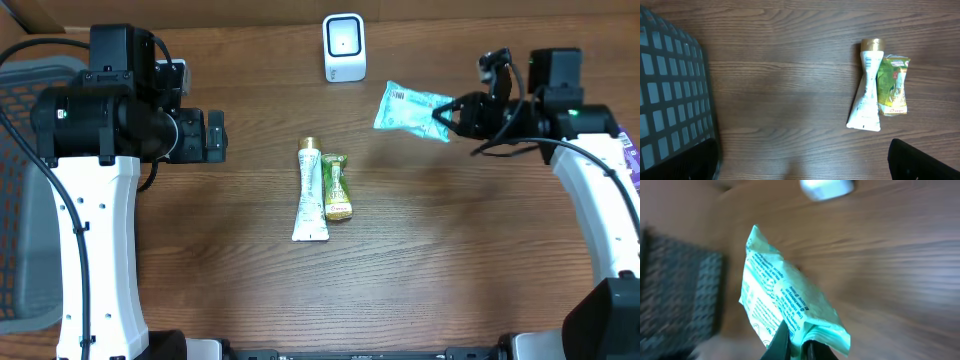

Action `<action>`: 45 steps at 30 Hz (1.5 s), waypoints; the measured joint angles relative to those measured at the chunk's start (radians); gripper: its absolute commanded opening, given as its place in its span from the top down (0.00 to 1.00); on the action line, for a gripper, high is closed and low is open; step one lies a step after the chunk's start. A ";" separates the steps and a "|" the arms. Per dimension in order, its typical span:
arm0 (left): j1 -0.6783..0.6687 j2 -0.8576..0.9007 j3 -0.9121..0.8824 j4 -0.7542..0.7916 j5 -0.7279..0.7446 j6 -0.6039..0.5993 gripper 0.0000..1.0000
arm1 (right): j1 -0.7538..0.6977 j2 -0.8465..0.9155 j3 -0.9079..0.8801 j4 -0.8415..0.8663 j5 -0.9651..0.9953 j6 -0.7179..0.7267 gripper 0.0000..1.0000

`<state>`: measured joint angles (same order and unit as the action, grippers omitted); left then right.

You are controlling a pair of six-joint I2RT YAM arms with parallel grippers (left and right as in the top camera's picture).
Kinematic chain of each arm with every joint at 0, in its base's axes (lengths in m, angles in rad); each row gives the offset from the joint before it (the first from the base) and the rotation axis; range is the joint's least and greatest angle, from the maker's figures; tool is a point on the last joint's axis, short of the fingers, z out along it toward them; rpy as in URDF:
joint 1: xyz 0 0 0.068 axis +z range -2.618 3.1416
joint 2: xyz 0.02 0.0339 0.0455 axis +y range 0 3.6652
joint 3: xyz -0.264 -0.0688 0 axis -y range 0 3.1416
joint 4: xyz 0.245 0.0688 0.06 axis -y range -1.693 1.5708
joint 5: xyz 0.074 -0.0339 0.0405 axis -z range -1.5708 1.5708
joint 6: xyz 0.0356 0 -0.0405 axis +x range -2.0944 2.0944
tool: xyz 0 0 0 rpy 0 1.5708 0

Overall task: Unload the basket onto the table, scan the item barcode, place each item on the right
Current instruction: 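Lift the mint-green packet toward the white scanner, then hold the mint-green packet under the scanner with the right gripper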

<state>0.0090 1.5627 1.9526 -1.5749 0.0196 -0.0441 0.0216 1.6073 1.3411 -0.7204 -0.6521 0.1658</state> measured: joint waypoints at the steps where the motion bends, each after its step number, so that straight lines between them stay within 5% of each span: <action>1: 0.000 0.000 0.000 0.000 0.000 0.000 0.00 | 0.026 0.000 0.000 0.023 0.076 0.026 0.96; 10: 0.000 0.000 0.000 0.000 0.000 0.000 0.01 | 0.307 0.000 0.001 0.307 0.790 0.057 0.96; 19: 0.000 0.000 0.000 0.000 0.000 0.000 0.00 | 0.473 0.104 0.009 0.791 1.207 -0.335 0.96; 25: 0.000 0.000 0.000 0.000 0.000 0.000 0.01 | 0.481 0.235 0.045 1.085 1.303 -0.639 0.96; 34: 0.000 0.000 0.000 0.000 0.000 0.000 0.00 | 0.481 0.448 0.175 1.271 1.321 -1.090 0.96; 45: 0.000 0.000 0.000 0.000 0.000 0.000 0.00 | 0.481 0.612 0.175 1.381 1.261 -1.445 0.96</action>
<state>0.0090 1.5627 1.9526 -1.5749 0.0196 -0.0441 0.5022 2.2196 1.5166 0.6609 0.6090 -1.2797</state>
